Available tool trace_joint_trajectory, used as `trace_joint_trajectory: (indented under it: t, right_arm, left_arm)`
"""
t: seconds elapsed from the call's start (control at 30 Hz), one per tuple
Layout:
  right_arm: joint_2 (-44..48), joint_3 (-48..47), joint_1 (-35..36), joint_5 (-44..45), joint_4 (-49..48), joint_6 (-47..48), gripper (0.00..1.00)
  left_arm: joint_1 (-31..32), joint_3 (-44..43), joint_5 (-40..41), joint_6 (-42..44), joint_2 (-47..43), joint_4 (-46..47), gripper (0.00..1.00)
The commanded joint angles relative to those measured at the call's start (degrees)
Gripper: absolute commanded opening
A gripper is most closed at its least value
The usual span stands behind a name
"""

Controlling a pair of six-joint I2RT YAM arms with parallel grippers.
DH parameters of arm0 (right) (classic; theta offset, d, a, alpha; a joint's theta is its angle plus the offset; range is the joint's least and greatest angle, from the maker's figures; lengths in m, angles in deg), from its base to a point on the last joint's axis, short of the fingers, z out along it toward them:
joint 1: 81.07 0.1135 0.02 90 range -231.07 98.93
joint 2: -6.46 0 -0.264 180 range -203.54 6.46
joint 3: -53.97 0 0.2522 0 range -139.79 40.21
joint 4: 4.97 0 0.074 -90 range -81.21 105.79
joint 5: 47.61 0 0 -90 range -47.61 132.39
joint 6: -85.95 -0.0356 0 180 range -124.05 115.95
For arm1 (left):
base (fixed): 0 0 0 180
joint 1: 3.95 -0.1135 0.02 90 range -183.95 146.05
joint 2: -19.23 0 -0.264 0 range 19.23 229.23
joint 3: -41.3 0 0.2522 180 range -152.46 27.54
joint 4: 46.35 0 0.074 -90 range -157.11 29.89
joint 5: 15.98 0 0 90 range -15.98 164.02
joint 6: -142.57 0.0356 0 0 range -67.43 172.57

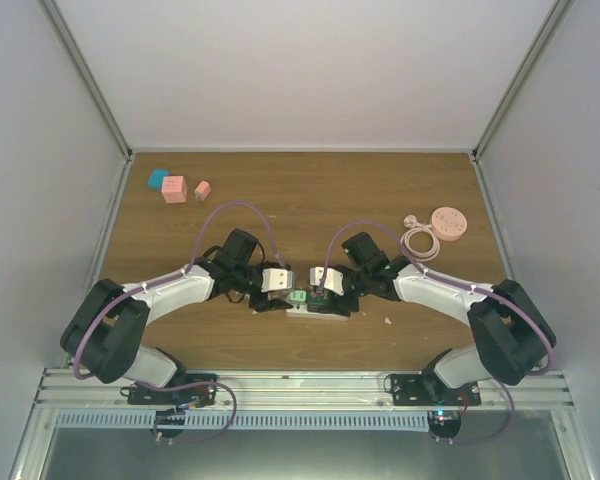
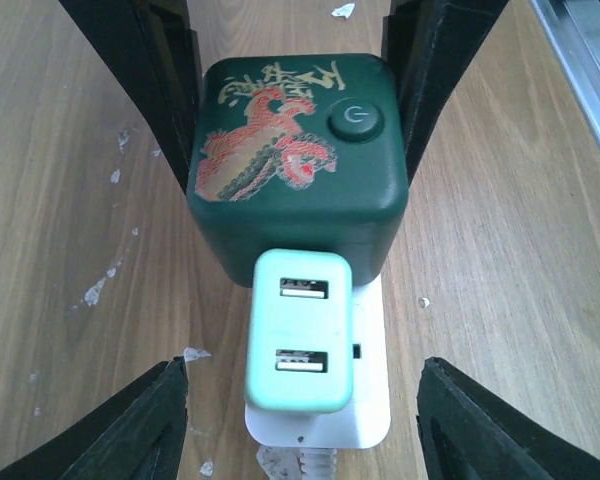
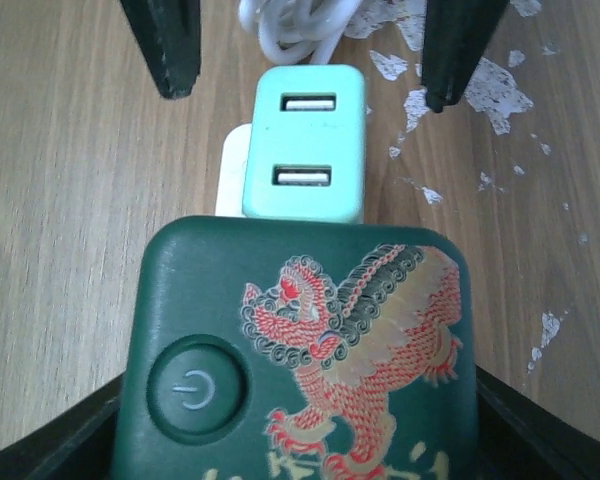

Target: Pull the plug off the socket

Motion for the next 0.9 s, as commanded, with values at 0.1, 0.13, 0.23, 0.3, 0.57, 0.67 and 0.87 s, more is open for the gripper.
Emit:
trace_joint_trajectory:
  t: [0.1,0.13,0.23,0.3,0.57,0.67,0.87]
  right_arm:
    - [-1.48,-2.0,0.54,1.69,-2.64,1.52,0.59]
    - [-1.58,-1.78,0.54,1.54,-2.82,1.48,0.58]
    - [-1.36,-1.14,0.54,1.53,-3.12,1.48,0.55]
    - [-1.21,-1.01,0.54,1.61,-3.22,1.48,0.53]
    - [-1.31,-0.82,0.54,2.12,-3.67,1.35,0.47]
    - [-1.31,-0.84,0.54,2.8,-3.82,1.3,0.46]
    - [-1.57,-0.94,0.53,3.17,-3.76,1.3,0.44]
  left_arm:
    - [0.93,-0.09,1.12,-0.6,0.79,5.39,0.6]
    - [1.23,-0.15,1.47,-0.62,0.99,5.44,0.59]
    - [2.31,0.33,3.17,-0.78,1.04,6.52,0.58]
    - [3.13,0.36,4.39,-0.85,1.38,7.03,0.56]
    - [3.87,-0.35,4.89,-2.53,1.88,7.07,0.43]
    - [3.87,-0.25,3.7,-2.91,1.17,6.65,0.37]
    - [3.78,-0.49,1.91,-3.54,-0.8,5.68,0.3]
